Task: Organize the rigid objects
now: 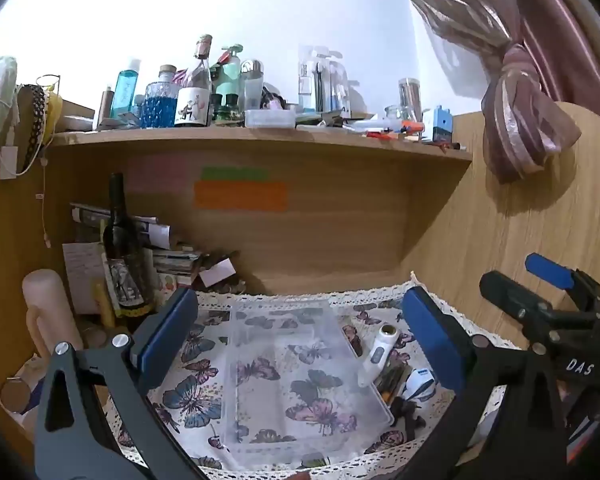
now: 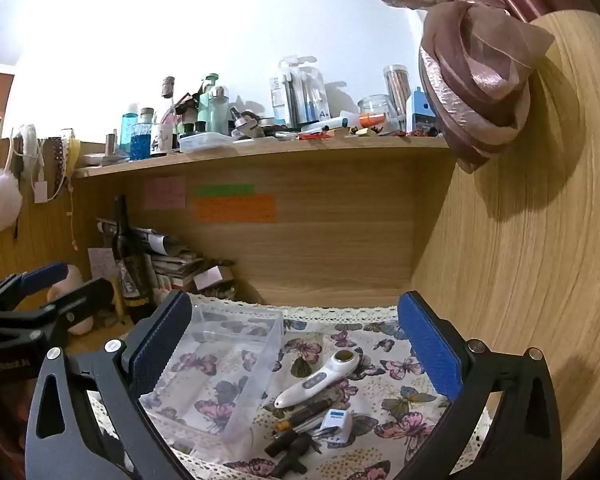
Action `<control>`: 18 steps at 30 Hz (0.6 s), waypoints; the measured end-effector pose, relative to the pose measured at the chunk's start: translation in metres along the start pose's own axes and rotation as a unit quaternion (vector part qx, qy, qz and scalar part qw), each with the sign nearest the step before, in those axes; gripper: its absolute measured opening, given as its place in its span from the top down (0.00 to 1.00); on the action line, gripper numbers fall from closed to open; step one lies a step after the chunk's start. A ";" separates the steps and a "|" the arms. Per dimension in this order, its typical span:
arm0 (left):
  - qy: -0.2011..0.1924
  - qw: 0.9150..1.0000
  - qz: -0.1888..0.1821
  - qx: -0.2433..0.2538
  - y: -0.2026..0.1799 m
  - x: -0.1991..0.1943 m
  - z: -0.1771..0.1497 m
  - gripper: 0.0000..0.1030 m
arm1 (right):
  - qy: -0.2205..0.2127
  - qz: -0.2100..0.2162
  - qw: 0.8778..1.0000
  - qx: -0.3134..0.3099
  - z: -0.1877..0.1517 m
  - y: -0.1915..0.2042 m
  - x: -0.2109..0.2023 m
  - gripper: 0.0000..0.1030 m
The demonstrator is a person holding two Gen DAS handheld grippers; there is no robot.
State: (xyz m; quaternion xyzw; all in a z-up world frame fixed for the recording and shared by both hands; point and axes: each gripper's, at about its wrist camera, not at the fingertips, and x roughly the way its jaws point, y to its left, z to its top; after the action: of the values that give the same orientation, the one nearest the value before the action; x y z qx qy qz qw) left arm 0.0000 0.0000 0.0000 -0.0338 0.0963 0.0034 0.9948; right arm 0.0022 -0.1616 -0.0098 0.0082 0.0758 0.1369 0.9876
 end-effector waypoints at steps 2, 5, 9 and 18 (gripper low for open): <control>0.000 1.000 0.004 0.003 0.000 0.001 0.000 0.00 | 0.003 -0.002 1.000 -0.012 0.001 0.003 -0.001 0.00; -0.009 1.000 0.002 0.006 -0.001 0.003 -0.001 0.00 | 0.006 0.000 1.000 -0.009 0.003 0.003 -0.003 0.00; -0.018 1.000 -0.006 0.011 -0.005 -0.001 0.003 0.00 | 0.010 0.002 1.000 -0.008 -0.001 0.004 0.006 0.00; -0.029 0.999 -0.010 0.027 -0.011 -0.005 0.000 0.00 | 0.016 0.000 1.000 -0.010 0.000 0.005 0.006 0.00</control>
State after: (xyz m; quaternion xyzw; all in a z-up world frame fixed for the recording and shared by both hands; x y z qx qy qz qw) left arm -0.0052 -0.0107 0.0018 -0.0075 0.0670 -0.0080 0.9977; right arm 0.0066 -0.1553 -0.0103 -0.0037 0.0902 0.1376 0.9864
